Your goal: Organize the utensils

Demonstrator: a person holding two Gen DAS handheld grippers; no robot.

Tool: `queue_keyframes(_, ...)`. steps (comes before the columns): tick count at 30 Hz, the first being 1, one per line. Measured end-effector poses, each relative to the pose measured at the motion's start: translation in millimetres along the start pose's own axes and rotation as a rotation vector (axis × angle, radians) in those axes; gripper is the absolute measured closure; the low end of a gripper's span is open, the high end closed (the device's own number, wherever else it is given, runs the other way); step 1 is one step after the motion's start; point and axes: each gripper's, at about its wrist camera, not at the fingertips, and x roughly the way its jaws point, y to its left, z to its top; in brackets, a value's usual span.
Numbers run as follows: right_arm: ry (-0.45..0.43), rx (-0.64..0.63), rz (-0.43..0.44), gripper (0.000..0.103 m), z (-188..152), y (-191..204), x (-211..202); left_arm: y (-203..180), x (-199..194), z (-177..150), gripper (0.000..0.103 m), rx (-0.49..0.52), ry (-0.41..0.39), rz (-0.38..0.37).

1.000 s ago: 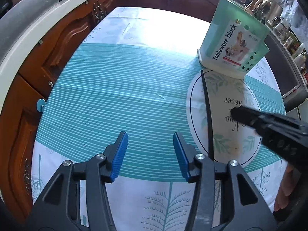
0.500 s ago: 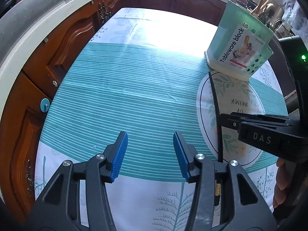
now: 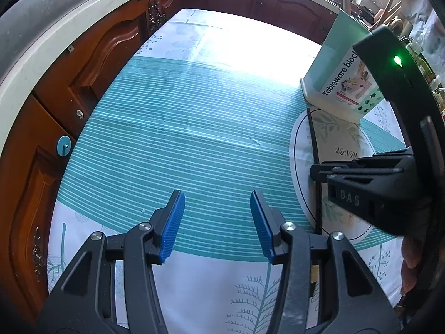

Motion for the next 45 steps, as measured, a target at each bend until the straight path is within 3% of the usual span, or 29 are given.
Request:
queue_keyframes(4,0.016,0.022,0.075,0.098,3.3,-8.9,1.2,3.9,0.2,-0.7,0.057,-0.017,0.010,-0.009)
queue_keyframes(9,-0.072,0.096,0.205,0.098,-15.7,-31.9,-4.8,5.9,-2.6,-3.3,0.057,-0.005,0.002,0.004)
queue_keyframes(16,-0.333,0.193,0.392,0.098,-62.1,-58.2,-41.7,-3.8,-9.8,-5.5,0.057,0.021,-0.013,0.015)
queue_keyframes(22,-0.562,0.297,0.454,0.099,-80.1,-93.8,-86.0,-19.7,-20.2,-7.5,0.057,0.064,-0.038,0.028)
queue_keyframes(35,-1.014,0.322,0.365,0.099,-63.5,-130.0,-214.9,-44.4,-20.6,-11.6,0.057,0.123,-0.039,0.043)
queue_keyframes(41,-1.100,0.295,0.286,0.099,-44.5,-129.2,-236.4,-45.7,-13.2,-12.3,0.057,0.127,-0.024,0.038)
queue_keyframes(45,-1.100,0.287,0.227,0.099,-33.6,-123.3,-230.1,-41.2,-10.2,-11.0,0.057,0.118,-0.019,0.035)
